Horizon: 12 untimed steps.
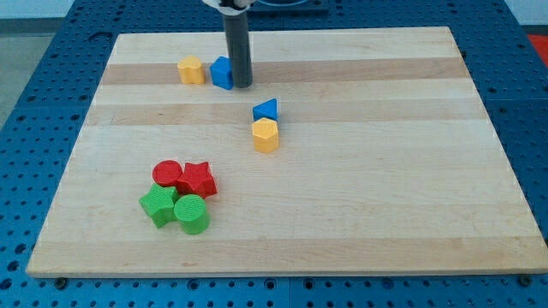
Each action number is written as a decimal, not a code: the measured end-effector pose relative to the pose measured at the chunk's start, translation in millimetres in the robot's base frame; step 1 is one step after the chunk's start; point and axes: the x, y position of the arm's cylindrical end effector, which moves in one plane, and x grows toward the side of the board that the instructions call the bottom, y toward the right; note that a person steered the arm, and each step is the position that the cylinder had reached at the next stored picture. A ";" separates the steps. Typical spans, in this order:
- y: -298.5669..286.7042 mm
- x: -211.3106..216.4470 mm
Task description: Push the yellow hexagon towards center left
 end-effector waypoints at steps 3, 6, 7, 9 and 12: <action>33.9 -1.4; 177.4 69.3; 168.9 105.0; 77.7 114.2; 56.1 144.2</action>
